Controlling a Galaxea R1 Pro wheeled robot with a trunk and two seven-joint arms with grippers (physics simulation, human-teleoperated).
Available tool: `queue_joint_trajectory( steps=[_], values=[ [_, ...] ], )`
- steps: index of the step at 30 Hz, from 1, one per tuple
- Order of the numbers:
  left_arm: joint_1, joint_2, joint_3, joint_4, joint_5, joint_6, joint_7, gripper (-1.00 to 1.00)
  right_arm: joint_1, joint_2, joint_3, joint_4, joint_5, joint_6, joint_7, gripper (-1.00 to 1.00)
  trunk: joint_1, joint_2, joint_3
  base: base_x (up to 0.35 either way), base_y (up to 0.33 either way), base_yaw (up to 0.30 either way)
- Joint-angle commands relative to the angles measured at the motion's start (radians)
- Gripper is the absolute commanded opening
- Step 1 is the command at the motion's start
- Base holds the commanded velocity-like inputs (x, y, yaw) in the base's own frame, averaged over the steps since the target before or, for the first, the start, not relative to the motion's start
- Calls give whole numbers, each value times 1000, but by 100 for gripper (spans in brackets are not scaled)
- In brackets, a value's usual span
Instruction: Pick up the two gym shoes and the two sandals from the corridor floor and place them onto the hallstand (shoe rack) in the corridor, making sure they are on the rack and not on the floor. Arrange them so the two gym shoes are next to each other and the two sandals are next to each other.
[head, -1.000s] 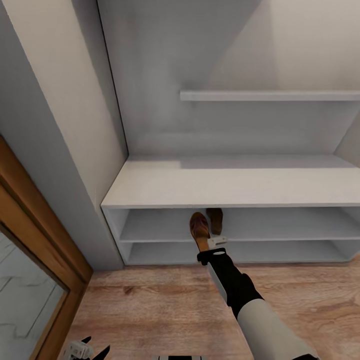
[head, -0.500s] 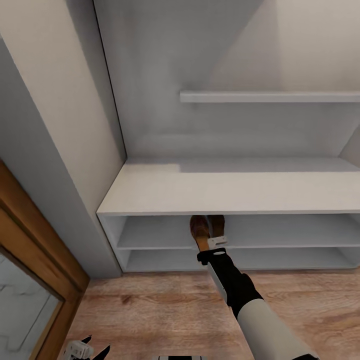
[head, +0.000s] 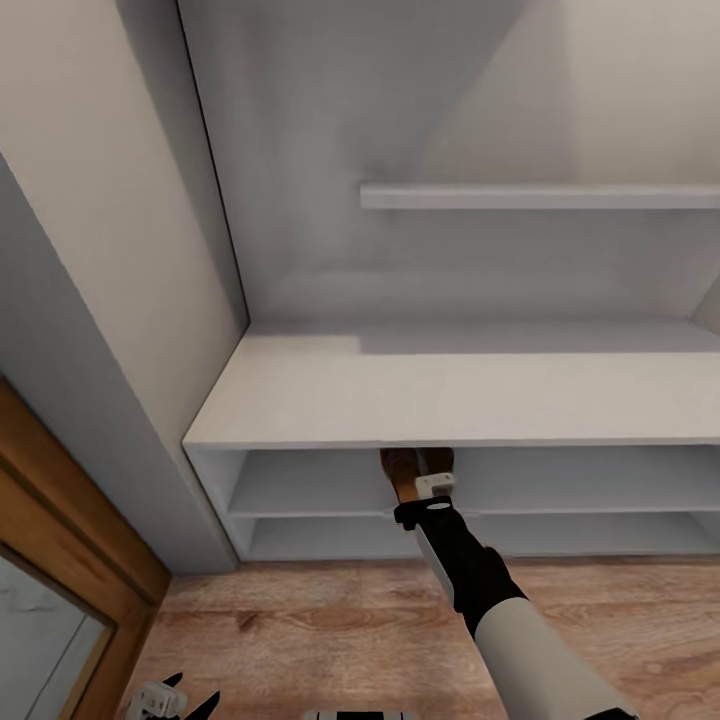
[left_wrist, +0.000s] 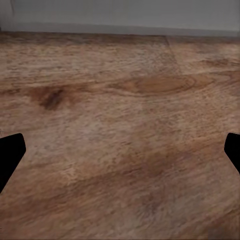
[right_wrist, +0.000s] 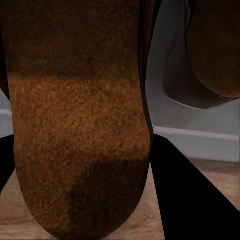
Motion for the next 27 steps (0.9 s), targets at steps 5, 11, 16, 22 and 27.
queue_joint_trajectory(
  steps=[5,11,16,22,27],
  values=[
    [-1,0,4,1,4,0,-7,100,0,0,2,-1,1,6,-4,-100,0,0,-1,148,0,0],
    [-1,0,4,1,4,1,-7,100,0,0,3,-1,0,6,-4,-100,0,0,-1,50,0,0],
    [-1,0,4,1,4,0,-6,100,0,0,2,-1,0,6,-4,-100,0,0,-1,172,0,0],
    [-1,0,4,1,4,0,-7,100,0,0,2,-1,1,6,-4,-100,0,0,-1,38,0,0],
    [-1,0,4,1,4,0,-7,100,0,0,2,-1,0,6,-4,-100,0,0,-1,40,0,0]
  ],
)
